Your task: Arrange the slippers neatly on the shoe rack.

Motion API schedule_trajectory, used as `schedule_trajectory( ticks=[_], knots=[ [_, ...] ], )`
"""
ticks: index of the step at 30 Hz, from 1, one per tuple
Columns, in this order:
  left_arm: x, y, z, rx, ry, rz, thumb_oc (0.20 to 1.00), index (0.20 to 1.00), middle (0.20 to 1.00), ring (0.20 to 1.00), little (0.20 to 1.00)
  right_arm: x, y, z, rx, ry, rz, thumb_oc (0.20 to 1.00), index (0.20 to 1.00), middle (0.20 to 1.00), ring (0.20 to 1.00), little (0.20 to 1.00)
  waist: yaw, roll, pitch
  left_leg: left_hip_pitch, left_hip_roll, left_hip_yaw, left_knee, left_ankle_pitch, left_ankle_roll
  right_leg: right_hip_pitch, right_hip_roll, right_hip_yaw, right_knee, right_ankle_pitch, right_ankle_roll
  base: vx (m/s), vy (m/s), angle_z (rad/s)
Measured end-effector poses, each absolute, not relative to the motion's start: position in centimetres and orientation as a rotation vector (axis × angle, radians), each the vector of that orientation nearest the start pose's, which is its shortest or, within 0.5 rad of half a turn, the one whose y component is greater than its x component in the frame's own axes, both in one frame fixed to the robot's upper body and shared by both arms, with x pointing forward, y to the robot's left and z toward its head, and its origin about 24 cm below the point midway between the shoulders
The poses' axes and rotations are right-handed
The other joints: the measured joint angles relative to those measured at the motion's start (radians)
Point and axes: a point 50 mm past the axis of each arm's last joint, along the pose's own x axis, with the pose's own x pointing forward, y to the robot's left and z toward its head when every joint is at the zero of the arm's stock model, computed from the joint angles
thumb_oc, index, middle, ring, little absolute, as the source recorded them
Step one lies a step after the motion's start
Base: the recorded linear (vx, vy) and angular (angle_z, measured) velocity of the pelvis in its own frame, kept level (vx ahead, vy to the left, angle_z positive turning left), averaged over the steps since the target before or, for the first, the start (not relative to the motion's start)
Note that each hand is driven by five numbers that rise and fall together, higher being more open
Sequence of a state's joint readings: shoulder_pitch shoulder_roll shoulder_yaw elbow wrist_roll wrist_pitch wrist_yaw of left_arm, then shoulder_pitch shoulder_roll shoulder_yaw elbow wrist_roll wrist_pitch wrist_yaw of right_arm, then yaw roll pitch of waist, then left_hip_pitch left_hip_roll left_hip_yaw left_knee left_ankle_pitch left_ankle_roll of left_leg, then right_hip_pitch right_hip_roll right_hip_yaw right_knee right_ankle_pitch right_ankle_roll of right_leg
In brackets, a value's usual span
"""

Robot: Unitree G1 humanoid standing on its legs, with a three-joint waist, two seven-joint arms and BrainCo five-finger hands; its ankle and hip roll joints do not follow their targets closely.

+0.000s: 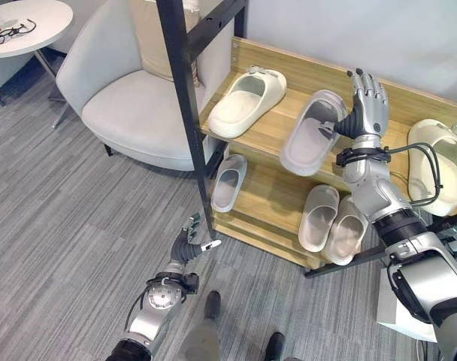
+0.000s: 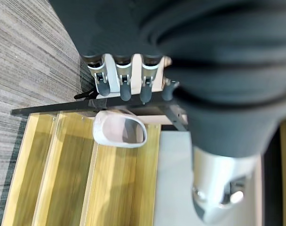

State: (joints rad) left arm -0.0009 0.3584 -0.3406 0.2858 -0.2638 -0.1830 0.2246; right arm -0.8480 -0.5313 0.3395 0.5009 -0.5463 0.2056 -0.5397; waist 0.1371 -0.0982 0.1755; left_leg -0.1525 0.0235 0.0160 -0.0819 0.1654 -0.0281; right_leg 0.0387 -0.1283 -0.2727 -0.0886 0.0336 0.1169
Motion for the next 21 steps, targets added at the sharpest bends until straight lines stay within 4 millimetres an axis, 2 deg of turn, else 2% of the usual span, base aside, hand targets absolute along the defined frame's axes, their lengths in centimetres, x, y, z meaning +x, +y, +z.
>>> schedule_trajectory(
  ticks=[2, 5, 6, 11, 17, 20, 21],
  knots=[
    [23.5, 17.2, -1.5, 0.139, 0.179, -0.031, 1.000, 1.000, 1.000, 1.000, 1.000, 37.7, -19.5, 20.9, -1.140, -0.466, -0.514, 1.000, 1.000, 1.000, 1.000, 1.000, -0.011, 0.001, 0.000, 0.001, 0.002, 0.001, 0.000, 0.000, 0.000, 0.000, 0.001, 0.001, 0.000, 0.000, 0.000, 0.00, 0.000, 0.00],
    [23.4, 17.2, -1.6, 0.141, 0.191, -0.034, 1.000, 1.000, 1.000, 1.000, 1.000, 37.8, -19.6, 20.7, -1.111, -0.440, -0.493, 0.332, 0.332, 0.332, 0.332, 0.332, -0.014, 0.003, 0.001, 0.001, 0.003, 0.002, 0.000, 0.000, 0.000, 0.000, 0.001, 0.002, 0.000, 0.000, 0.000, 0.00, 0.000, 0.00],
    [23.4, 17.2, -1.6, 0.141, 0.193, -0.037, 1.000, 1.000, 1.000, 1.000, 1.000, 37.8, -19.6, 20.6, -1.092, -0.427, -0.482, 0.200, 0.200, 0.200, 0.200, 0.200, -0.014, 0.004, 0.001, 0.001, 0.003, 0.003, 0.000, 0.000, 0.000, 0.000, 0.001, 0.002, 0.000, 0.000, 0.000, 0.00, 0.000, 0.00],
    [23.2, 17.4, -1.8, 0.135, 0.207, -0.032, 1.000, 1.000, 1.000, 1.000, 1.000, 38.3, -19.3, 19.5, -1.003, -0.363, -0.424, 0.200, 0.200, 0.200, 0.200, 0.200, -0.016, 0.007, -0.001, 0.018, 0.003, 0.012, 0.000, -0.004, 0.001, 0.012, 0.000, 0.009, 0.000, 0.000, 0.000, 0.01, -0.004, -0.04],
    [22.6, 18.5, -2.3, 0.112, 0.244, 0.015, 1.000, 1.000, 1.000, 1.000, 1.000, 38.0, -18.6, 19.3, -0.929, -0.369, -0.394, 0.200, 0.200, 0.200, 0.200, 0.200, -0.024, 0.012, -0.003, 0.023, 0.006, 0.023, 0.000, -0.005, 0.001, 0.010, 0.001, 0.024, 0.000, 0.001, -0.001, 0.00, 0.000, -0.06],
    [22.6, 18.5, -2.4, 0.110, 0.254, 0.023, 1.000, 1.000, 1.000, 1.000, 1.000, 35.5, -16.6, 19.2, -0.745, -0.482, -0.346, 0.200, 0.200, 0.200, 0.200, 0.200, -0.034, 0.021, -0.002, 0.022, 0.005, 0.025, 0.000, -0.007, 0.002, 0.008, -0.001, 0.026, 0.000, 0.001, -0.002, 0.00, 0.000, 0.00],
    [22.7, 18.2, -2.3, 0.097, 0.249, 0.028, 1.000, 1.000, 1.000, 1.000, 1.000, 33.7, -16.8, 19.2, -0.648, -0.518, -0.363, 0.200, 0.200, 0.200, 0.200, 0.200, -0.039, 0.028, 0.000, 0.021, 0.003, 0.024, 0.000, -0.007, 0.002, 0.008, -0.002, 0.025, 0.003, 0.000, 0.000, 0.03, -0.011, 0.13]
  ],
)
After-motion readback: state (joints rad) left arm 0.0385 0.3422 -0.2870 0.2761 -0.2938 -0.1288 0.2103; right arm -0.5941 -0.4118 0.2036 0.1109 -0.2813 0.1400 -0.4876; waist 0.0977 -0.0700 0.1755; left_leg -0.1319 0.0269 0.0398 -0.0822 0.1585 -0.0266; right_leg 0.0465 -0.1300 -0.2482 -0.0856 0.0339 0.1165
